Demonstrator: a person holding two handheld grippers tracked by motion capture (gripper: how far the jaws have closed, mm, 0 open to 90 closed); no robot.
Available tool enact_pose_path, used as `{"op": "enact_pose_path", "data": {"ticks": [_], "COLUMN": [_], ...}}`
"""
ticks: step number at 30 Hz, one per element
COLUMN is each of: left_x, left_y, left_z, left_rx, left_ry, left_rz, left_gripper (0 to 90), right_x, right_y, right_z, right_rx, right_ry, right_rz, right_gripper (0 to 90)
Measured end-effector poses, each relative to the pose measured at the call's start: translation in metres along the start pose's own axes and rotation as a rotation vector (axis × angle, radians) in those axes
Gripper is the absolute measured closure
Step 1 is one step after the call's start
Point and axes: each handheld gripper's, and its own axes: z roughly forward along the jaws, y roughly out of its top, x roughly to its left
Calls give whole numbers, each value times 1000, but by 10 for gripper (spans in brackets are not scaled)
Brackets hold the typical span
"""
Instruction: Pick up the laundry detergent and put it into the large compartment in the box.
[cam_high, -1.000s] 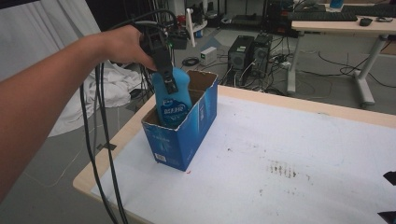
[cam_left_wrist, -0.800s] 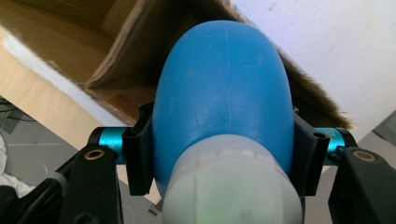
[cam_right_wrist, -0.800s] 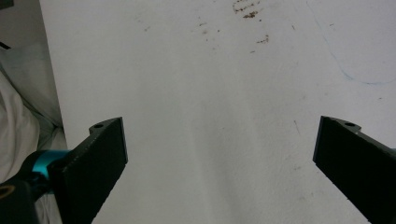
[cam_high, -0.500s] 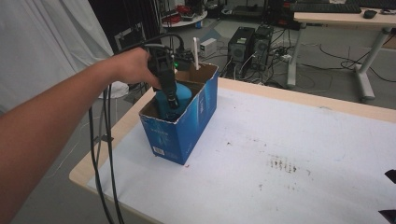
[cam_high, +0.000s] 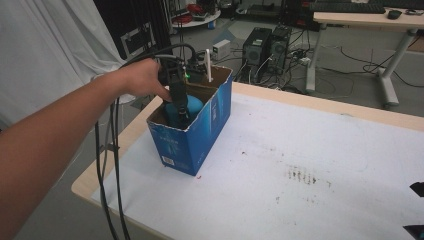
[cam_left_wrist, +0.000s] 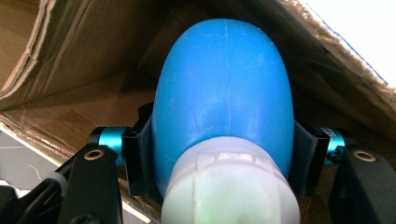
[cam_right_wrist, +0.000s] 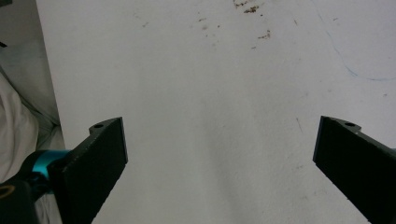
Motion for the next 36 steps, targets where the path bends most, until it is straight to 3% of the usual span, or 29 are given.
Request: {"op": "enact_pose_path", "data": {"ticks": [11,18,23,28,30,32,34,36], "left_x": [1,3,3,0,-3,-8,-15,-23], "left_y": [1,-3,-5,-6,-5,-1,5,12], "left_z": [-3,-16,-34,-60,-69,-78,-84,-89], "left_rx": [-15,-67,-113,-193,-206,-235,-246,-233], "left_ry": [12,5,23,36,37,10,30,45], "left_rz": [-16,-21,-23,-16,-15,-21,-19,18], "left_gripper": [341,306,274,273,210,186,186,186], "right_x": [2,3,6,7,8,8,8,9], "right_y": [-1,-2,-1,-1,-2,-2,-2,-1], "right_z": [-3,-4,-5,-7,-8,-9,-9,-10], "right_rx": [-2,-1,-5,-13,-17,-18,-19,-25], "right_ry": [0,-2,-2,-9,-11,-14,-16,-16], "right_rz": [0,-2,-6,-4,-6,-1,-3,-2], "right_gripper": [21,21,21,20,21,21,20,21]}}
